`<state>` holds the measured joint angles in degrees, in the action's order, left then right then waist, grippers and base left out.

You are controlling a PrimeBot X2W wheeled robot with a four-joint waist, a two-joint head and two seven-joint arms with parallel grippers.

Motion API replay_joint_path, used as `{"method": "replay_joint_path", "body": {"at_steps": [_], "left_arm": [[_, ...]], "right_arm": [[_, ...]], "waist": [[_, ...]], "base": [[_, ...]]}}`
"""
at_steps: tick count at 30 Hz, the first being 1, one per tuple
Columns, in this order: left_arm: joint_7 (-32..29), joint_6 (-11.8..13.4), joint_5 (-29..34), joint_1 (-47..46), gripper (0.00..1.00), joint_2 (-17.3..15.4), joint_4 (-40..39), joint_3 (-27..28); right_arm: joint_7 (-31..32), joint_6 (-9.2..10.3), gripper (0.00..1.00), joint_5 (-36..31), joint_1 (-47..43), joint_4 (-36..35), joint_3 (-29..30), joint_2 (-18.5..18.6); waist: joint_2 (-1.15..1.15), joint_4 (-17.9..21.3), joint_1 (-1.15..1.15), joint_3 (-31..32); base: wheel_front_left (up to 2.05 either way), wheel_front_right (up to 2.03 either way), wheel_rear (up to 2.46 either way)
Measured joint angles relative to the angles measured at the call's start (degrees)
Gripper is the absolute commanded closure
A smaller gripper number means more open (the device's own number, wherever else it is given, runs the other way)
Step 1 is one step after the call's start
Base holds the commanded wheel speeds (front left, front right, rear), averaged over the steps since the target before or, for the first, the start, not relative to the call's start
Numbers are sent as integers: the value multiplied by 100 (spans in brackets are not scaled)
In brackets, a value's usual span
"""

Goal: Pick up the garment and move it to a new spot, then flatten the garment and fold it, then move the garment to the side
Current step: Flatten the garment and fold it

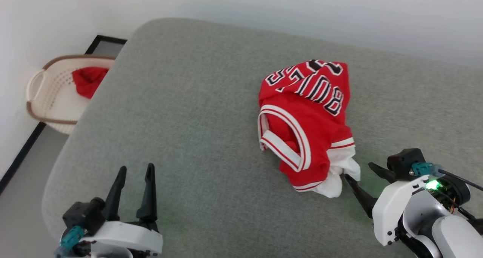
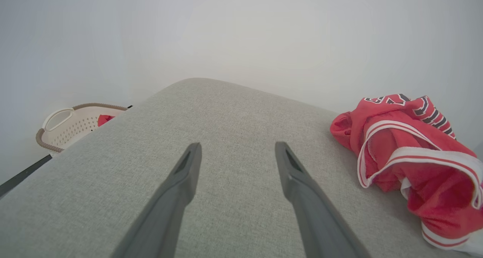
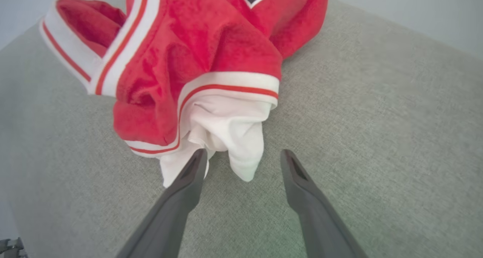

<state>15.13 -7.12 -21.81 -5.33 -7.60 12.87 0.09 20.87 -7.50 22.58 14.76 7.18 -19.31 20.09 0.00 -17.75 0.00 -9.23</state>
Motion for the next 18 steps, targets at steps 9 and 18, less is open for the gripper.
{"method": "replay_joint_path", "body": {"at_steps": [9, 18], "left_arm": [[0, -20, -11, -202, 0, 133, 100, -97], [0, -22, -51, -262, 0, 214, 125, -97]], "right_arm": [[243, 0, 0, -30, 449, 482, -344, 132], [197, -4, 100, -99, 853, 975, -495, 121]], "waist": [[0, -373, 0, -274], [0, -584, 0, -507]], "base": [[0, 0, 0], [0, 0, 0]]}}
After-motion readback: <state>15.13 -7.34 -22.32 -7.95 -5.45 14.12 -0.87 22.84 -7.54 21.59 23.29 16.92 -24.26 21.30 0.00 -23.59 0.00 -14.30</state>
